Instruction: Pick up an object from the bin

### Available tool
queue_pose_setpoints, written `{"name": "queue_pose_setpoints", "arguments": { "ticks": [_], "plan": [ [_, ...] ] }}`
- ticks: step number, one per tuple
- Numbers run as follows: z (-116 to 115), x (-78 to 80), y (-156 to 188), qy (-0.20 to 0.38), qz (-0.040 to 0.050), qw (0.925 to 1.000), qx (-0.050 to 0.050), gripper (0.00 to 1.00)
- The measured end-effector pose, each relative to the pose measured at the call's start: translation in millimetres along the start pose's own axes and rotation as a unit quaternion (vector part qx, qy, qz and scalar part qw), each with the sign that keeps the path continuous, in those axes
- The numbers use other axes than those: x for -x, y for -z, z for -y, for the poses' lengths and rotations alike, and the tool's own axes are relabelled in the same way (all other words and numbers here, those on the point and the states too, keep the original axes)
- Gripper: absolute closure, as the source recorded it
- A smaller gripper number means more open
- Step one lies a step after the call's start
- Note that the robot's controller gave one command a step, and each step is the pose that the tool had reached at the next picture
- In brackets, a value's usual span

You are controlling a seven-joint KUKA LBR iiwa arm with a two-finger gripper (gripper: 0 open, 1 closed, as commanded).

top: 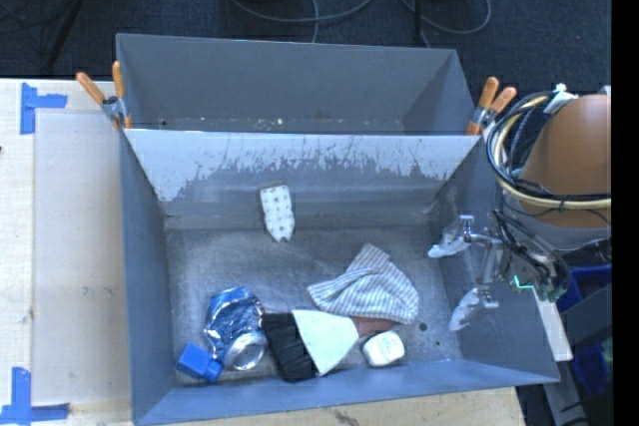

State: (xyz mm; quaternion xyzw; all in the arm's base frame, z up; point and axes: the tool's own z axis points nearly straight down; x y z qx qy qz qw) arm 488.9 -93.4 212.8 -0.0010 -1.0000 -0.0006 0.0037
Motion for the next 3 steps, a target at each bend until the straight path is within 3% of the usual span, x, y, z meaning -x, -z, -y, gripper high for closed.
{"name": "queue_pose_setpoints", "arguments": {
  "ticks": [1, 2, 3],
  "plan": [
    [-1, 1.4, 2, 0.002, 0.0029, 1.0000, 0.000, 1.00],
    [-1, 1.4, 2, 0.002, 0.0029, 1.0000, -0.001, 1.00],
    [-11, 21.3, -109, 0.007, 0.0002, 1.0000, 0.000, 0.00]
  ]
}}
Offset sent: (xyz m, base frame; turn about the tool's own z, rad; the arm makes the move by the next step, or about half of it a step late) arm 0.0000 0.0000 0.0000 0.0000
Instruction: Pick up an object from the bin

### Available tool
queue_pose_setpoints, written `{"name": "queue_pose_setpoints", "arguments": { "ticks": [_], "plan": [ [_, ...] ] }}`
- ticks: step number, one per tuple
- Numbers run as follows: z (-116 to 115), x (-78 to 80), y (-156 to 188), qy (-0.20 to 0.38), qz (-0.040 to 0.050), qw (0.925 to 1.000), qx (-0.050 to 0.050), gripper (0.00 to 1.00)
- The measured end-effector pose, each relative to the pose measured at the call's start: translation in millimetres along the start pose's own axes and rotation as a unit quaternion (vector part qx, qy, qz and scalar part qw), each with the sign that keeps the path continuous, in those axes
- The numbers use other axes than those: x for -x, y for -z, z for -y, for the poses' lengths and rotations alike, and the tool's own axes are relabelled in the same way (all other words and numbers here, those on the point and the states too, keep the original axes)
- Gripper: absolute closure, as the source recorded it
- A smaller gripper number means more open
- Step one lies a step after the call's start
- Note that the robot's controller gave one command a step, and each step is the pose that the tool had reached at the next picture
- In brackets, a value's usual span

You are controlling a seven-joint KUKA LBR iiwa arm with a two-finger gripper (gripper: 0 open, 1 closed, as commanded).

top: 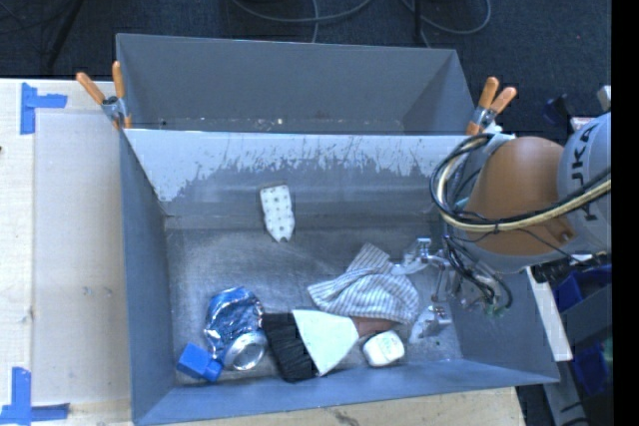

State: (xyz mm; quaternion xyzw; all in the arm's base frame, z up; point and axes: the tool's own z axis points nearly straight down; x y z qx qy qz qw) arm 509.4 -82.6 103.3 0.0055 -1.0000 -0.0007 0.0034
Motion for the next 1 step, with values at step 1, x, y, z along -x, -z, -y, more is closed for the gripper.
{"name": "queue_pose_setpoints", "arguments": {
  "ticks": [1],
  "plan": [
    [0.0, 1.5, 2.3, 0.002, 0.0025, 1.0000, -0.001, 1.00]
  ]
}}
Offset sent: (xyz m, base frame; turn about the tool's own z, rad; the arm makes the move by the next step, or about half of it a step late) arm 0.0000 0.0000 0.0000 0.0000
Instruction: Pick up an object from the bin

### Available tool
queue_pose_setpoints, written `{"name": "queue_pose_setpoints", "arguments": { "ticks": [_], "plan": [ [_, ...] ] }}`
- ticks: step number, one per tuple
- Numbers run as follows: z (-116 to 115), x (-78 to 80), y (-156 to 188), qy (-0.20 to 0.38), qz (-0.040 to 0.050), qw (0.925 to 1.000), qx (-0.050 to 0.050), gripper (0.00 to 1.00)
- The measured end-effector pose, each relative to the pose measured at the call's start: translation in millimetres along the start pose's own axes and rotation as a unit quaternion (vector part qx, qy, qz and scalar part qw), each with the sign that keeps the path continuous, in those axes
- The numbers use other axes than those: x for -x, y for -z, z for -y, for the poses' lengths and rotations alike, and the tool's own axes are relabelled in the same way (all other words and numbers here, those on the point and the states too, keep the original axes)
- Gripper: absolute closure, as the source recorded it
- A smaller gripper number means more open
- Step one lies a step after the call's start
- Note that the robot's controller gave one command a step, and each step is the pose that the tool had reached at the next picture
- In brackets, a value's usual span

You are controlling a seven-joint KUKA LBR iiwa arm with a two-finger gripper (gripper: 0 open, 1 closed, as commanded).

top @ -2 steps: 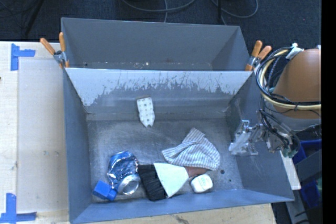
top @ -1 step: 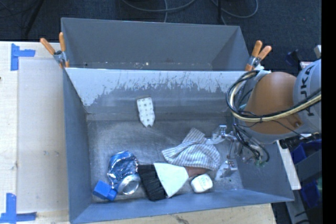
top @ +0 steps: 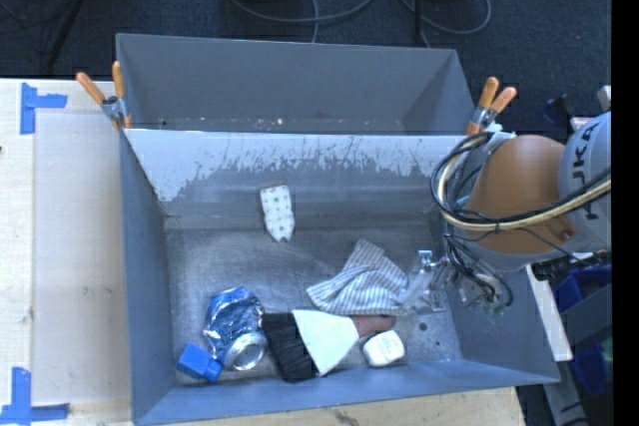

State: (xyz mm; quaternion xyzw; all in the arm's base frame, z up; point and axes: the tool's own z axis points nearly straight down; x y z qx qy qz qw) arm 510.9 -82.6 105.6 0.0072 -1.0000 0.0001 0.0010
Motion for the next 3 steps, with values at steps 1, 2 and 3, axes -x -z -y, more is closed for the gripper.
{"name": "queue_pose_setpoints", "arguments": {
  "ticks": [1, 2, 3],
  "plan": [
    [0, 0.0, 0, 0.000, 0.0000, 1.0000, 0.000, 1.00],
    [3, 4.3, -21, -0.002, 0.0010, 1.0000, 0.000, 1.00],
    [3, 4.8, 6, -0.021, -0.0035, 0.9998, 0.001, 1.00]
  ]
}}
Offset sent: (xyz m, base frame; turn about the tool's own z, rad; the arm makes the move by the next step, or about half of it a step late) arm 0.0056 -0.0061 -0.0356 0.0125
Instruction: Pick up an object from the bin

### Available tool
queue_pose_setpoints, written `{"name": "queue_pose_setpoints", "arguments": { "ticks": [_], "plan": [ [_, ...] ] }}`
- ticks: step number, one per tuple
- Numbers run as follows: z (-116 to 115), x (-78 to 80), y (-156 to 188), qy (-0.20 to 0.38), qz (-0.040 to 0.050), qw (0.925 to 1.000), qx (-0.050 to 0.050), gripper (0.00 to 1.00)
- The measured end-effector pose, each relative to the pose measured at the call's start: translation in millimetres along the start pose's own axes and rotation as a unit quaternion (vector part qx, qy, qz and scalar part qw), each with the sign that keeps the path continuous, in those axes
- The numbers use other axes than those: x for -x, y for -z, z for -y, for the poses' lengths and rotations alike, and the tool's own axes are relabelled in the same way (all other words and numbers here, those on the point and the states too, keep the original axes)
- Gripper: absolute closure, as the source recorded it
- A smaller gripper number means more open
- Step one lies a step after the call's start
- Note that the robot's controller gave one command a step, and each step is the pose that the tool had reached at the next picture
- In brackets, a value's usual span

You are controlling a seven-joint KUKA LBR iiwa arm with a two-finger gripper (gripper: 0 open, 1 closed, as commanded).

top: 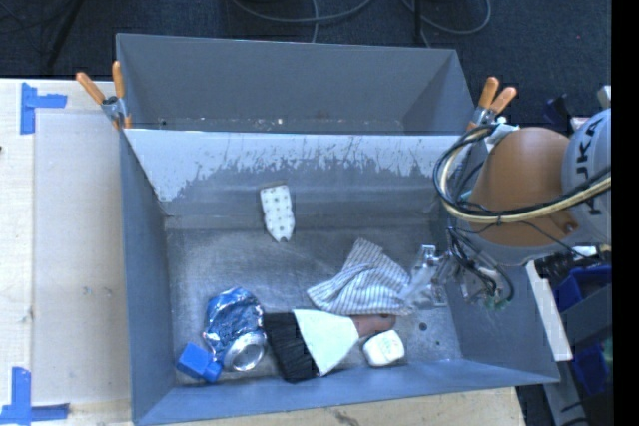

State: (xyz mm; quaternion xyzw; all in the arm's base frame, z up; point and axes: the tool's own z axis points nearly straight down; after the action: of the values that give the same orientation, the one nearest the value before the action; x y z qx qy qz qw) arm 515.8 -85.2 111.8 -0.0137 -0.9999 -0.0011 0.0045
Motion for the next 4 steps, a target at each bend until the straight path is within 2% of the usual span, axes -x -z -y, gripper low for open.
{"name": "queue_pose_setpoints", "arguments": {
  "ticks": [1, 2, 3, 4],
  "plan": [
    [0, 3.7, 15, -0.007, 0.0017, 1.0000, 0.000, 1.00],
    [2, 10.2, 26, -0.055, 0.0080, 0.9984, -0.001, 1.00],
    [4, 27.1, 44, 0.000, 0.0014, 1.0000, -0.001, 1.00],
    [-32, 42.3, -7, -0.096, 0.0039, 0.9954, -0.001, 0.00]
  ]
}}
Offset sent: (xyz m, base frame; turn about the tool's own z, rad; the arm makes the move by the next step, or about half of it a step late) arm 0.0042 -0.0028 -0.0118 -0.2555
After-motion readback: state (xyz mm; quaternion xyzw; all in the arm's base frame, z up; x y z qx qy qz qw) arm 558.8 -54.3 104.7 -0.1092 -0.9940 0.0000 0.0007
